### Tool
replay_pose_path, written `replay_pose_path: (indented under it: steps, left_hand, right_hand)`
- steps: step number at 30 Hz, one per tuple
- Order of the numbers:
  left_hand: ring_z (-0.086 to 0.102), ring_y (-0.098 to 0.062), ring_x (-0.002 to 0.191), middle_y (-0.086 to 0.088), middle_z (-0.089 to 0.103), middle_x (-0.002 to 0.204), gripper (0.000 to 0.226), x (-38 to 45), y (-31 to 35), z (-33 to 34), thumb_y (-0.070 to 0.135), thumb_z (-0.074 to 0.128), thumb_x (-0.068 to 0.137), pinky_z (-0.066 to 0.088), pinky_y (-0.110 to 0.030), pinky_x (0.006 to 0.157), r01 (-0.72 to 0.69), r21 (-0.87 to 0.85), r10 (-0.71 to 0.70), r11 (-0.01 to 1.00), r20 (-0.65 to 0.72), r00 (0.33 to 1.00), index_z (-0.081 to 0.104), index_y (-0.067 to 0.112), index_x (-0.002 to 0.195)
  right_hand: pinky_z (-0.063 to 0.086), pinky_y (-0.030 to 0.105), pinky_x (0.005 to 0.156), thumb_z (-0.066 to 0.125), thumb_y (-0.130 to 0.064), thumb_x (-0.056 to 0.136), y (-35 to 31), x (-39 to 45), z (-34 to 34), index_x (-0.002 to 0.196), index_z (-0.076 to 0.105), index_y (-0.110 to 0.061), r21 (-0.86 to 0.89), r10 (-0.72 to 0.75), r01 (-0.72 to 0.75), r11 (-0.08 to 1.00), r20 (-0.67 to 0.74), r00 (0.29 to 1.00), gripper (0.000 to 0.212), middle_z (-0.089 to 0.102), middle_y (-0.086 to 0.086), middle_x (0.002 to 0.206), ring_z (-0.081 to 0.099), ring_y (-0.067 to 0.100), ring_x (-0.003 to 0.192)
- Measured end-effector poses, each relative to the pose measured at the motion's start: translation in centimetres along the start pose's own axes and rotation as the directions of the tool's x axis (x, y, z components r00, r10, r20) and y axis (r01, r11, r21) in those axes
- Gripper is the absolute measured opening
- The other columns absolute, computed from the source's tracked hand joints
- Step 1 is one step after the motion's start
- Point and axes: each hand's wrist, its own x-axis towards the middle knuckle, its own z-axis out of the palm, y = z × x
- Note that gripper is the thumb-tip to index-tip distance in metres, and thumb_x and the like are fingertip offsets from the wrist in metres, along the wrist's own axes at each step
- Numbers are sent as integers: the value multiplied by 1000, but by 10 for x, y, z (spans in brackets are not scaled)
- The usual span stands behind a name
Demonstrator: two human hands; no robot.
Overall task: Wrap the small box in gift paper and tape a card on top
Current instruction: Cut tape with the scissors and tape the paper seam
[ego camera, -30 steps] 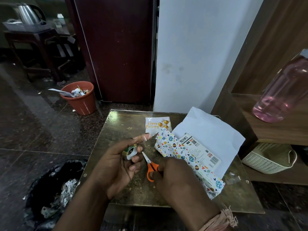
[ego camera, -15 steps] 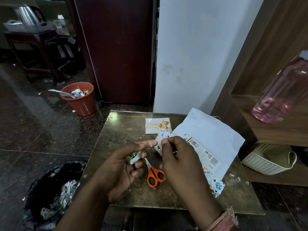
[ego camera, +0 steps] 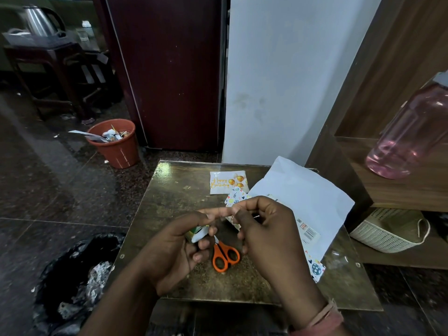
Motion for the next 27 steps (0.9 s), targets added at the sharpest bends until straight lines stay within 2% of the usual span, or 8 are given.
replay_pose_path:
  steps: [6, 13, 15, 18, 21, 23, 25, 27]
  left_hand:
    - [42, -9, 62, -5, 54, 83, 42, 2, 2, -2, 15, 63, 85, 35, -21, 46, -10, -107, 8, 994, -20, 1000, 73, 10, 126]
    - [62, -17, 81, -16, 66, 105, 53, 9, -3, 5, 7, 54, 81, 58, -28, 69, -139, -247, 136, 959, -28, 990, 65, 0, 133]
    - [64, -17, 75, -21, 67, 118, 54, 7, -4, 8, 9, 49, 85, 57, -35, 63, -159, -228, 159, 960, -22, 987, 60, 1, 137]
    - [60, -10, 56, -18, 68, 132, 54, 2, -3, 19, 11, 42, 85, 45, -26, 42, -144, -188, 145, 972, -11, 989, 57, 4, 137]
    - [49, -1, 43, -12, 69, 112, 56, 2, -5, 24, 10, 42, 85, 38, -15, 37, -109, -287, 111, 952, -11, 994, 56, -1, 138]
    - [40, 0, 43, -4, 64, 86, 54, 6, -7, 22, 9, 41, 90, 29, -11, 52, -76, -356, 83, 931, 6, 997, 51, -6, 141]
    - [38, 0, 48, 5, 57, 69, 48, 9, -10, 21, 9, 41, 93, 15, -20, 74, -32, -396, 56, 918, 48, 997, 53, -4, 137]
    - [39, 0, 50, 6, 56, 66, 39, 11, -13, 21, 8, 46, 92, 11, -23, 78, -2, -426, 43, 905, 86, 995, 61, 1, 127]
  right_hand:
    - [42, 29, 57, 72, -23, 93, -8, 7, -14, 82, 73, -22, 197, 0, -3, 980, 15, 1000, 11, 58, -8, 59, 49, 12, 52]
    - [44, 35, 55, 67, -13, 96, -5, 4, -6, 85, 72, -16, 313, 57, -124, 942, 215, 975, 12, 67, 8, 77, 57, 27, 66]
    - [47, 37, 56, 67, -13, 97, -7, 0, -1, 91, 70, -13, 337, 58, -159, 928, 292, 955, 7, 69, 18, 86, 63, 32, 69]
    - [55, 31, 52, 63, -10, 99, -12, -8, 8, 99, 63, -7, 435, 68, -267, 860, 422, 904, 3, 69, 24, 98, 73, 28, 78]
    - [59, 33, 60, 57, -8, 101, -14, -9, 10, 99, 58, -6, 506, 54, -324, 799, 477, 877, 3, 72, 15, 100, 73, 29, 80]
    - [61, 33, 63, 55, -9, 102, -14, -6, 6, 100, 57, -5, 535, 38, -328, 779, 482, 875, 6, 73, 11, 96, 73, 28, 79]
    - [63, 34, 68, 52, -10, 104, -14, -3, 0, 103, 57, -1, 538, 43, -336, 773, 483, 874, 10, 74, 9, 93, 73, 27, 78]
    - [64, 36, 74, 50, -12, 105, -12, 0, -3, 111, 55, 6, 530, 64, -348, 773, 481, 874, 19, 75, 11, 96, 73, 28, 78]
